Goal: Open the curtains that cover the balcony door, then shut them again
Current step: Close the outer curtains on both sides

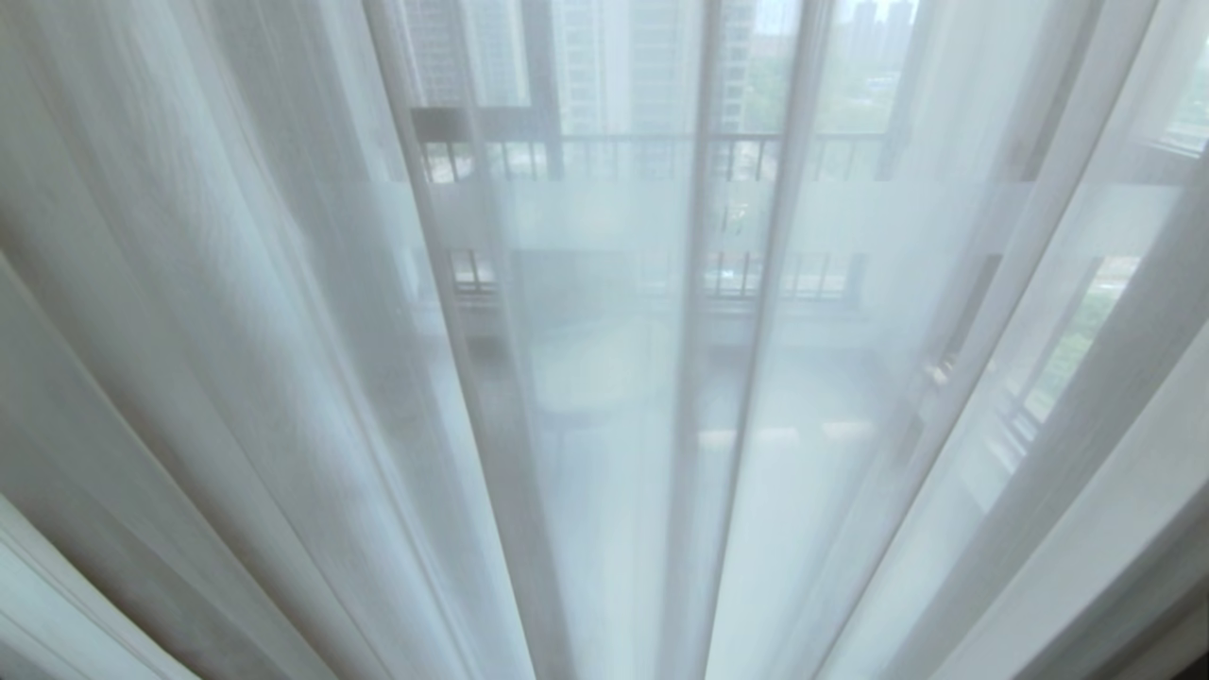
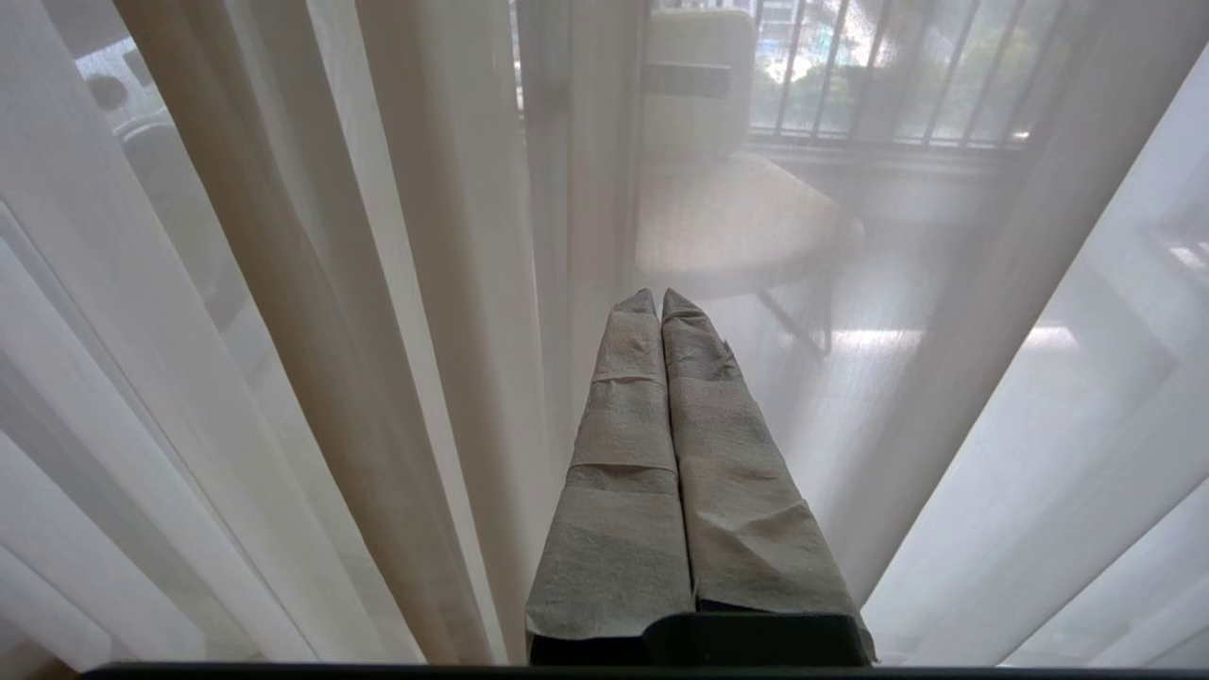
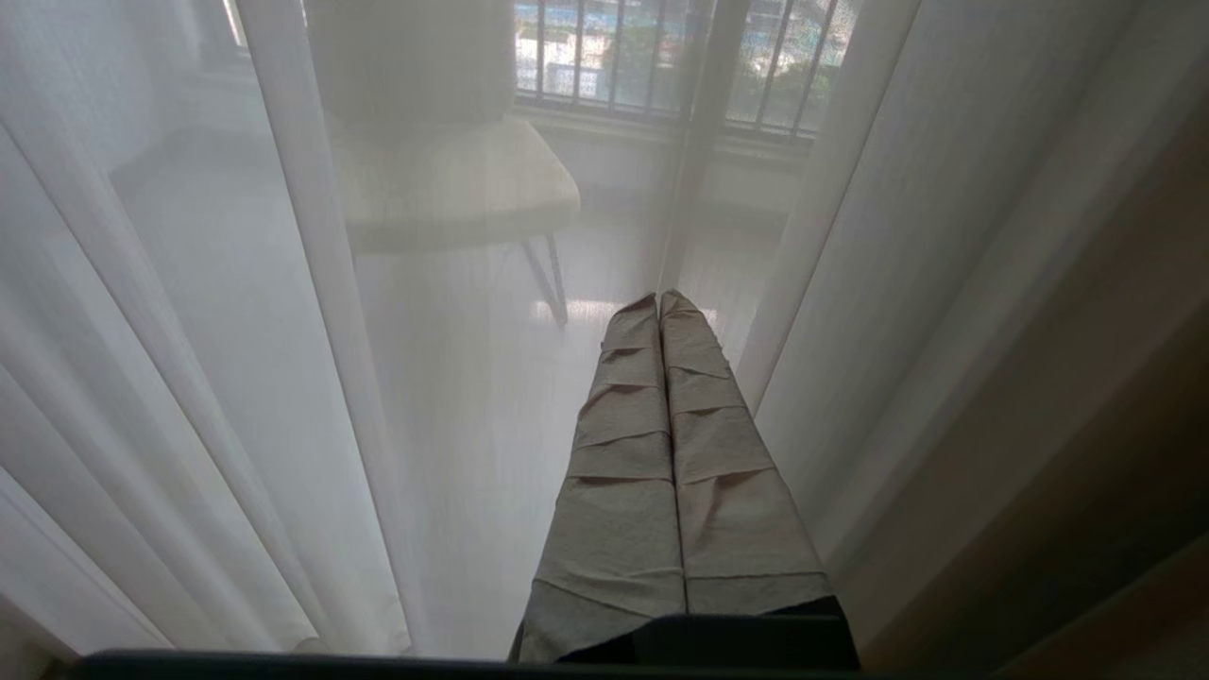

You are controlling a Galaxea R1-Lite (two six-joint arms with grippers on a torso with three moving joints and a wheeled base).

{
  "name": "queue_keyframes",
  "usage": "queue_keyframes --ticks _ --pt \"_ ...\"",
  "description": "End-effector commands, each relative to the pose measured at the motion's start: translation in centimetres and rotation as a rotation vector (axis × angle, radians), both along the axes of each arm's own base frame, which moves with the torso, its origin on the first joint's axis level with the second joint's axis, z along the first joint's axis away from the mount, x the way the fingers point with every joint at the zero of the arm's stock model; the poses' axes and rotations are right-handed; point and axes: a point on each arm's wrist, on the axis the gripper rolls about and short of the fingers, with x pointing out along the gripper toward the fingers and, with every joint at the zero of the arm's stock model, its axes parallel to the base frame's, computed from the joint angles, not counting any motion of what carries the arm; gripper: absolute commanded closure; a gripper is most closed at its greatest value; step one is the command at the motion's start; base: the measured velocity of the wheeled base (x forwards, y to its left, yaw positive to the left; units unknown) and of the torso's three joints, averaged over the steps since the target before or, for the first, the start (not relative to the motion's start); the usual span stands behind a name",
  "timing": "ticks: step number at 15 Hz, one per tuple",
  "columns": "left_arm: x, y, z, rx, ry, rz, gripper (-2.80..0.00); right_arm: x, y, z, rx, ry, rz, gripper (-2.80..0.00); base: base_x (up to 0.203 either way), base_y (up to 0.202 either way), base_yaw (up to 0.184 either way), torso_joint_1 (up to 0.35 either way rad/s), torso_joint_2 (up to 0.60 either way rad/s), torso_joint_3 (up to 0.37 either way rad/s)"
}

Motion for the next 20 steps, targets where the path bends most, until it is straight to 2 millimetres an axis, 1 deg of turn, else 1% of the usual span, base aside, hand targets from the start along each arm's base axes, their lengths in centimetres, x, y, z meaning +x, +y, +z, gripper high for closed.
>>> queue_keyframes --ticks 1,20 --pt "-0.01 0.00 0.01 0.000 -0.001 0.002 0.00 0.00 0.00 0.00 -0.001 0.000 0.001 0.00 0.000 0.000 0.000 0.000 0.00 0.000" --pt "0.00 0.00 -0.03 0.001 0.001 0.001 0.00 0.00 0.00 0.00 -0.001 0.000 0.002 0.00 0.000 0.000 0.000 0.000 0.00 0.000"
